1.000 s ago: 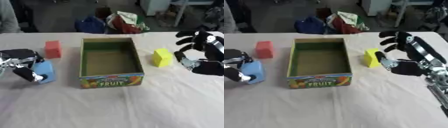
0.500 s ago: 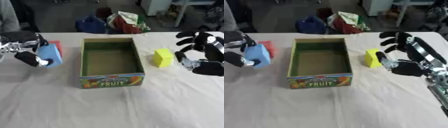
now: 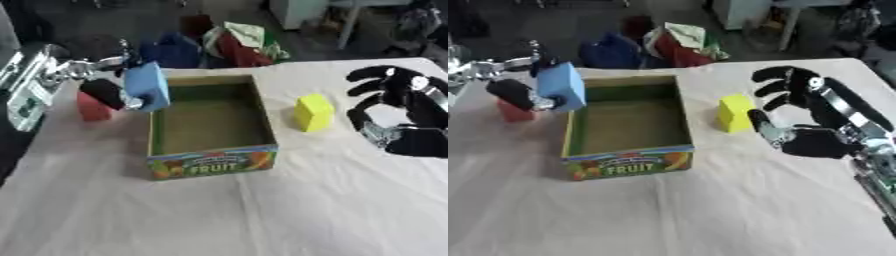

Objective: Pick up objects on the table and place them in the box.

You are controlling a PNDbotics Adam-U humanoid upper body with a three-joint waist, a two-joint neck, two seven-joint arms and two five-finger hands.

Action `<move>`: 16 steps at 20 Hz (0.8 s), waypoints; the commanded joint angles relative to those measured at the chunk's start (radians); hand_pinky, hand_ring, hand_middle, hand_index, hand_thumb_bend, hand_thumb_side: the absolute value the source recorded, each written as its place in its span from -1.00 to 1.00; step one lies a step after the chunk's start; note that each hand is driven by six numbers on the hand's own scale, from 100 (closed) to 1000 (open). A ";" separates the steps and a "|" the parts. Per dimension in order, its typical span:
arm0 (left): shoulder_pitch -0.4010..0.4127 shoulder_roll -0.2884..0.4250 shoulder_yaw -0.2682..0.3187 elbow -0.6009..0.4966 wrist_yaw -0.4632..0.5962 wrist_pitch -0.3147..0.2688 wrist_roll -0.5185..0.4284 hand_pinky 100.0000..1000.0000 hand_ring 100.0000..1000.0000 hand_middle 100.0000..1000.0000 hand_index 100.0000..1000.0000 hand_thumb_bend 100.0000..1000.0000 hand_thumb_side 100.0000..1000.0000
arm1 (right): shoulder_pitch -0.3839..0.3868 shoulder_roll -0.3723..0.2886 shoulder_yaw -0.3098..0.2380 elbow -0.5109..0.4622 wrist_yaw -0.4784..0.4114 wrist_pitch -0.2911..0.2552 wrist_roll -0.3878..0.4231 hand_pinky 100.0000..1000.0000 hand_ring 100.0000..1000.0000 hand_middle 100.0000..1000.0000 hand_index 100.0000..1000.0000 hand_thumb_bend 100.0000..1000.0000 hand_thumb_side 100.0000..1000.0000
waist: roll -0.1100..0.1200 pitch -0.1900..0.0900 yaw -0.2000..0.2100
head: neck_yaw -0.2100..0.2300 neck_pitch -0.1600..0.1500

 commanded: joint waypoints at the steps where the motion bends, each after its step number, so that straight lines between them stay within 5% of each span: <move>1: -0.036 -0.033 -0.009 0.021 -0.024 -0.021 0.015 0.23 -0.06 -0.07 0.36 -0.89 0.21 | -0.019 -0.008 0.003 -0.023 -0.009 0.001 0.020 0.25 0.49 0.55 0.65 -0.74 -0.79 | 0.000 -0.012 -0.009 | 0.009 -0.012; 10: -0.033 -0.082 -0.052 0.077 -0.013 -0.073 -0.036 0.23 -0.05 -0.06 0.37 -0.78 0.25 | -0.024 -0.003 0.012 -0.018 -0.010 0.000 0.037 0.25 0.49 0.54 0.65 -0.75 -0.78 | 0.007 -0.011 -0.024 | 0.006 -0.013; 16: -0.022 -0.092 -0.061 0.111 0.002 -0.084 -0.089 0.32 0.14 0.15 0.51 -0.60 0.30 | -0.020 -0.001 0.018 -0.012 -0.008 -0.001 0.057 0.25 0.49 0.54 0.65 -0.76 -0.76 | 0.007 -0.012 -0.025 | 0.002 -0.013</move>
